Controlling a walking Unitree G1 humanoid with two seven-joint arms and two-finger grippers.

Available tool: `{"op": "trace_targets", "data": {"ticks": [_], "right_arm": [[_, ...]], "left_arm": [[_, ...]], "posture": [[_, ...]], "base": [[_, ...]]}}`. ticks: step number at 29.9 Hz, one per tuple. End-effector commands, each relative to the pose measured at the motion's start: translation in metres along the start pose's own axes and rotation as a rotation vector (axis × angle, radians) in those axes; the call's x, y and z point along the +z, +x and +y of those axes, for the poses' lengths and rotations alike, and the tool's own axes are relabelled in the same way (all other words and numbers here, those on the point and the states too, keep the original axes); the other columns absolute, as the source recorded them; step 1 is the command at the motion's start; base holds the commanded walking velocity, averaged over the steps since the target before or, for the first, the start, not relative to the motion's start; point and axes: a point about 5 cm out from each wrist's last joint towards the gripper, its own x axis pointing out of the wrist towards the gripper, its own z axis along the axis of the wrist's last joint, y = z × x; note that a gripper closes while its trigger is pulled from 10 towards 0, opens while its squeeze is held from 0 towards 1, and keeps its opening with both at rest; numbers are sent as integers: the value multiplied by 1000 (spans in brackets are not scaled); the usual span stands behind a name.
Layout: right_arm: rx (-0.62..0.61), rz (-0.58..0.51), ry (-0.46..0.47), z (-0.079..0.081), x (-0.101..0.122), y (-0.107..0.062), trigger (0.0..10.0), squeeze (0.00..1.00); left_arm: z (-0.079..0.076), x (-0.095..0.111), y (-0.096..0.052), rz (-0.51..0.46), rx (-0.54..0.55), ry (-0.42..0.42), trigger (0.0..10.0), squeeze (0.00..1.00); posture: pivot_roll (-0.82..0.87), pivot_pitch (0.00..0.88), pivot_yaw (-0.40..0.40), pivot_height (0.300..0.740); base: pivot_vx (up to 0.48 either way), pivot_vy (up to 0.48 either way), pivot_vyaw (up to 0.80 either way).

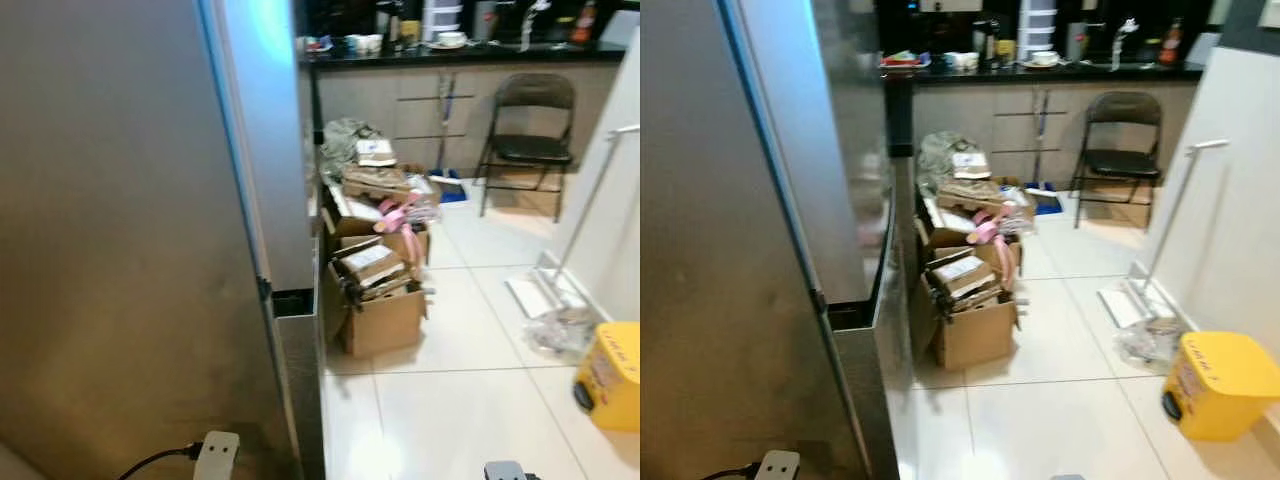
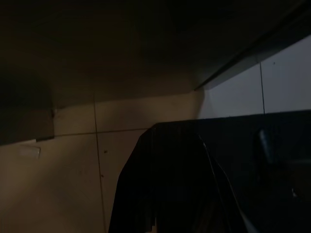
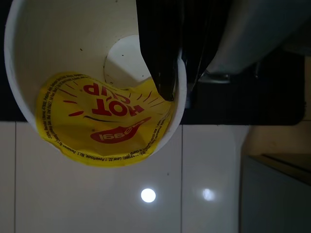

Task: Restocking fridge

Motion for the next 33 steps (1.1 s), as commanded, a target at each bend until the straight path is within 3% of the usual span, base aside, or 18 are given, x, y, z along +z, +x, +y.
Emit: {"op": "trace_targets", "data": {"ticks": [1, 5, 13, 16, 33], "right_arm": [[-2, 9, 0, -2, -4, -1, 10000, 0], [-2, 6, -2, -4, -4, -1, 10000, 0], [-1, 2, -7, -4, -3, -1, 10000, 0], [0, 2, -7, -4, -3, -2, 10000, 0], [7, 2, -11, -3, -2, -1, 10000, 0]], "left_arm": [[1, -4, -1, 10, 5, -25, 10000, 0], [1, -3, -1, 3, 8, -39, 10000, 0], [1, -4, -1, -2, 15, -44, 10000, 0], [3, -5, -1, 11, 39, -80, 10000, 0], [14, 1, -2, -11, 82, -103, 10000, 0]], "posture": [[-43, 94, 49, 740], [-43, 98, 46, 740], [-43, 98, 46, 740], [-44, 102, 43, 740], [-42, 104, 43, 740]], "base": [[0, 0, 0], [0, 0, 0], [0, -437, 0], [0, 0, 0], [0, 0, 0]]}}
